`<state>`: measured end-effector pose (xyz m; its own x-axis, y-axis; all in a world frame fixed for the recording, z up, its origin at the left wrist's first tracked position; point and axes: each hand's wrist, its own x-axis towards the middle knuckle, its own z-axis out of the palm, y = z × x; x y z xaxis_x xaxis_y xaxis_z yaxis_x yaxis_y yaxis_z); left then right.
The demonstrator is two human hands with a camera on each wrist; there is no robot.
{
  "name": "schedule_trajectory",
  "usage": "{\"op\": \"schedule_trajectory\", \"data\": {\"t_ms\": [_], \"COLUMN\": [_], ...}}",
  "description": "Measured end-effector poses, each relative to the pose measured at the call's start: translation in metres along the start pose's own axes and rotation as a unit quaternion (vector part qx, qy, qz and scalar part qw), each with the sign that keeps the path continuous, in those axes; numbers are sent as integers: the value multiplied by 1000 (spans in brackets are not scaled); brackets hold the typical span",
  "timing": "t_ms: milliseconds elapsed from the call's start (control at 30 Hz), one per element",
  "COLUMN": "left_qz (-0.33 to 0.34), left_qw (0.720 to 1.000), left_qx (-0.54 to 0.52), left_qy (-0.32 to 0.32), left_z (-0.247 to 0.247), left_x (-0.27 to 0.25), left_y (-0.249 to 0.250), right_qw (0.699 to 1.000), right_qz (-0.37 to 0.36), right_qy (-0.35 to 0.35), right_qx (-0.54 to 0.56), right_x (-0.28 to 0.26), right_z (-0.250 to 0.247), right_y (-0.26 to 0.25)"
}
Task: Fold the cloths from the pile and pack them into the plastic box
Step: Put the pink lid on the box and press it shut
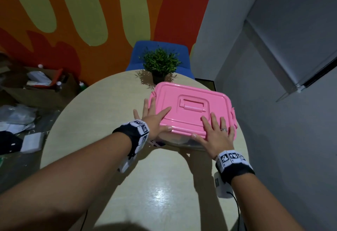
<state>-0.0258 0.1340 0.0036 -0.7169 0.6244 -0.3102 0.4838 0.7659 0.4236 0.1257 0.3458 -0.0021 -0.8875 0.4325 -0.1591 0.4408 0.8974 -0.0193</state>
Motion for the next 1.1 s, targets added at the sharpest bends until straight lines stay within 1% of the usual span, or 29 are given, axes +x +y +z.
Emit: {"op": "schedule_trajectory", "data": {"t_ms": [67,133,333,500,600,733,900,967,1000,1033,1100], "left_qz": [6,3,-4,-10,-13,-20,-20,4,22,36,63], "left_qw": [999,999,997,996,998,998,998,997,996,996,993], "left_qx": [35,45,80,85,64,55,52,72,77,77,77], "left_qy": [4,11,-22,-33,-26,-11,-10,13,25,33,61], "left_z": [-5,-11,-30,-36,-36,-29,-34,-43,-46,-50,-66], "left_x": [18,38,91,117,129,139,136,129,125,118,103], "left_y": [11,22,45,59,64,68,67,71,73,76,82], "right_qw": [1000,1000,999,999,999,999,993,991,991,993,998], "right_qz": [12,23,32,29,22,7,15,27,34,40,32], "right_qy": [-2,-11,-31,-33,-30,-42,-115,-130,-127,-110,-56], "right_qx": [-4,-3,-5,1,-5,-15,-19,2,9,17,1], "right_x": [19,38,85,114,129,140,140,140,138,131,120], "right_z": [-2,-5,-16,-18,-20,-26,-41,-49,-50,-52,-58], "right_y": [6,11,32,48,58,67,63,59,56,51,40]}}
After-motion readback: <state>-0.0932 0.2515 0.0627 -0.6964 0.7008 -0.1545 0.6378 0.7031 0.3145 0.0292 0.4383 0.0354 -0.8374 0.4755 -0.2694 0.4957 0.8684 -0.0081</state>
